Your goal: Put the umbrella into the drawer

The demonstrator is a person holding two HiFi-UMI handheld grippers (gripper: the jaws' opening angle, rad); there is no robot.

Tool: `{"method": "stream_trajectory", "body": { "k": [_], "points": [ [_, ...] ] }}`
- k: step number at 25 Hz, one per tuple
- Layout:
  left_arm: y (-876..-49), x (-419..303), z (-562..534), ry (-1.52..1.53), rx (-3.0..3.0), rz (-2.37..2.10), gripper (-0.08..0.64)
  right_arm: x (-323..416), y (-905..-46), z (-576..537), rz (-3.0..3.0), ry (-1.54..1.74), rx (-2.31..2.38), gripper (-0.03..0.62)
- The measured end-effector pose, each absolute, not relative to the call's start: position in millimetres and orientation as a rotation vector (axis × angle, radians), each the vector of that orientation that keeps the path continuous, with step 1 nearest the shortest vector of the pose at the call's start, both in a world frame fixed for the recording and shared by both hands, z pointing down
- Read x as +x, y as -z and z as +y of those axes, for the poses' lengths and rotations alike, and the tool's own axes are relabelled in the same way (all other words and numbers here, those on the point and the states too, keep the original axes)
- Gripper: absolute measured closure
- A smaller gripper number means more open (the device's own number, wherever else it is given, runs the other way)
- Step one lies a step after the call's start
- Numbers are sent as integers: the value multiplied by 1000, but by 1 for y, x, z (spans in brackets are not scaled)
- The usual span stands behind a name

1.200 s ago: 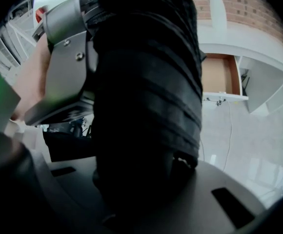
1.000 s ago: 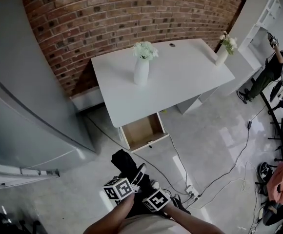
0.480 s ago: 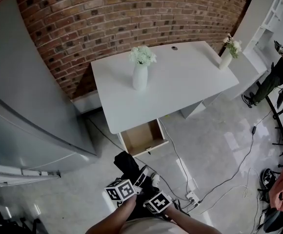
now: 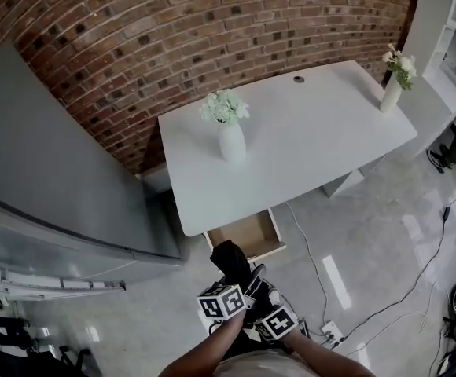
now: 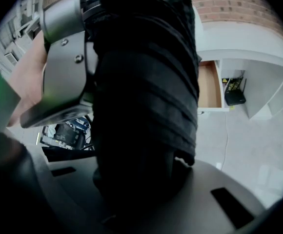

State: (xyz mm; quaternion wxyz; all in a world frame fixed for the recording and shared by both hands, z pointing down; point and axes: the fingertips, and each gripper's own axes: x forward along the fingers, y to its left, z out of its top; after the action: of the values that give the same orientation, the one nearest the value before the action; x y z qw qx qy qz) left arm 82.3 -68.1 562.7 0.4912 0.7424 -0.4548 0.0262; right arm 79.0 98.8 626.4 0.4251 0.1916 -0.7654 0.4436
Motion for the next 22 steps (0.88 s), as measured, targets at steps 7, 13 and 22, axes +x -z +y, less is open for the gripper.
{"method": "stream_trajectory", "body": {
  "k": [7, 13, 22],
  "points": [
    [-581, 95, -102, -243, 1832, -1158, 236, 86, -634, 62, -1957, -1143, 489, 568],
    [-610, 101, -103, -295, 1839, -1107, 219, 90, -663, 66, -1905, -1195, 517, 568],
    [-634, 63, -120, -233, 1885, -1121, 212, 51, -696, 51, -1909, -1236, 559, 568]
  ]
}}
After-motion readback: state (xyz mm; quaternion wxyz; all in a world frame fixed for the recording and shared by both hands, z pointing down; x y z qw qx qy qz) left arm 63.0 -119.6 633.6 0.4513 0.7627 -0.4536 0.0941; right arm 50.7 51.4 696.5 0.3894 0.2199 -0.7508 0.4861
